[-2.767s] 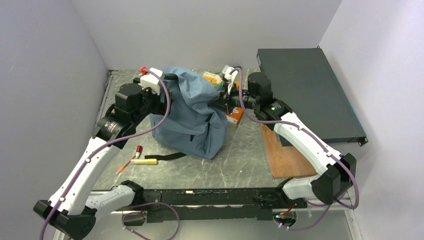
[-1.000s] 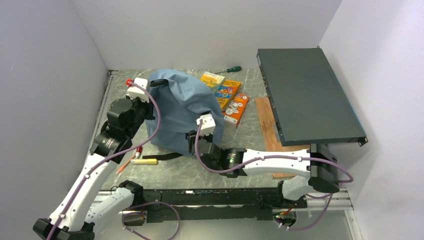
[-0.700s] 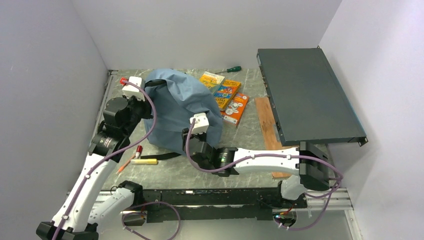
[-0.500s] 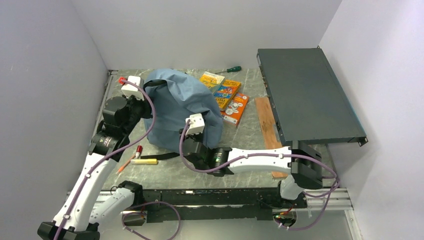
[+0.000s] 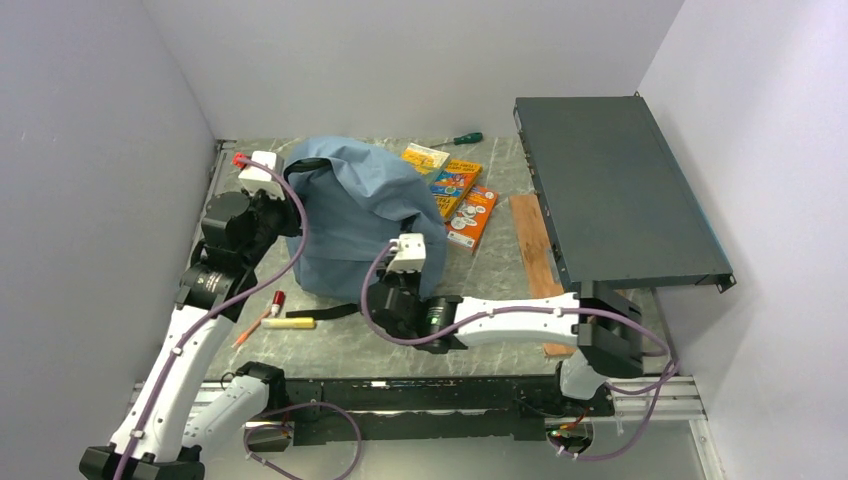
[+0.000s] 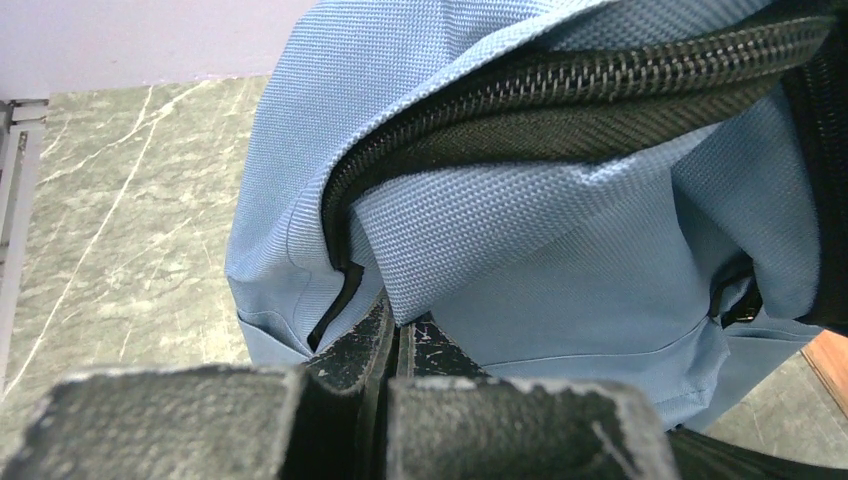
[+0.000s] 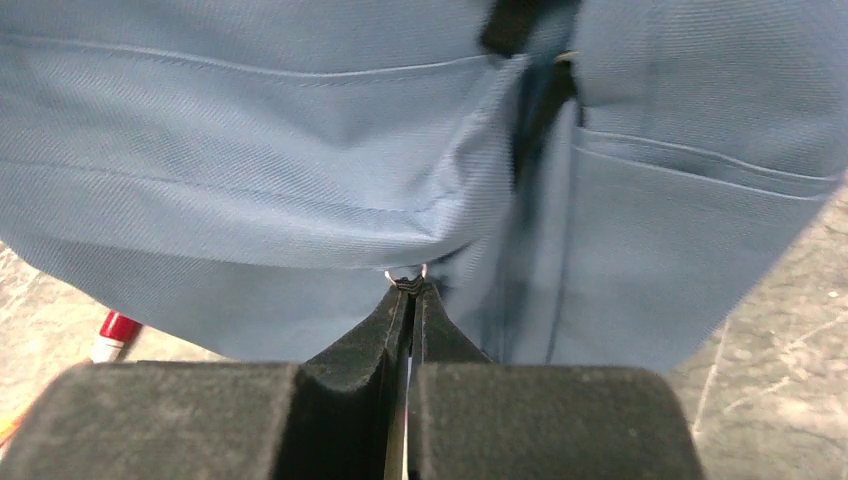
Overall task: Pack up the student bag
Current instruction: Place the student bag at the center of the board.
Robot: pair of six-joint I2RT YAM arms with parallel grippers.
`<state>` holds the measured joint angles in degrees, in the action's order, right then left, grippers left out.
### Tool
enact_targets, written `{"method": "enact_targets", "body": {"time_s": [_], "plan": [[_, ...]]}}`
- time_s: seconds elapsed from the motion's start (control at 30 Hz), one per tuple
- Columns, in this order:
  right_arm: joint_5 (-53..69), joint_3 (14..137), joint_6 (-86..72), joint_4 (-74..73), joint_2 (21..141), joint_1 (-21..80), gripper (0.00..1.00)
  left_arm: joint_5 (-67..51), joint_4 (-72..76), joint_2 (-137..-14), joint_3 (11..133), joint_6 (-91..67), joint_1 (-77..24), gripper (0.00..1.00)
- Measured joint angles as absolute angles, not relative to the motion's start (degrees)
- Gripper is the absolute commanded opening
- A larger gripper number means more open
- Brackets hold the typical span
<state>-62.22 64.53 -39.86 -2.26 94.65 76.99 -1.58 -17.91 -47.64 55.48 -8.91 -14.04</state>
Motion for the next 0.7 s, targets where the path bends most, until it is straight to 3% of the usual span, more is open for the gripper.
{"method": "enact_targets", "body": {"time_s": [0.2, 0.23, 0.3, 0.4, 0.43, 0.53, 0.7], "plan": [[-54.85, 55.75, -38.04, 1.30, 84.66, 74.43, 0.01, -3.20, -18.22, -47.92, 55.48, -9.34, -13.41, 0.00], [-52.64, 54.74, -36.67, 2.68, 83.40, 73.63, 0.11, -3.18, -18.20, -48.03, 55.48, -9.61, -13.41, 0.00], [-47.72, 54.28, -34.06, 4.16, 82.48, 71.46, 0.43, -2.66, -18.00, -48.42, 55.48, -10.31, -13.13, 0.00], [-40.80, 54.61, -30.94, 3.60, 82.67, 67.26, 0.69, 0.47, -18.39, -49.89, 55.90, -12.99, -12.51, 0.00], [-38.89, 54.63, -30.11, 3.09, 82.67, 66.13, 0.73, 2.11, -19.18, -50.87, 56.58, -14.52, -12.36, 0.00], [-33.06, 54.43, -28.03, 1.93, 81.67, 63.53, 0.78, 6.74, -22.96, -55.42, 60.86, -19.81, -12.16, 0.00], [-24.49, 53.89, -25.43, -1.69, 75.92, 61.78, 0.78, 11.79, -26.46, -63.33, 66.59, -28.97, -9.98, 0.00]]}}
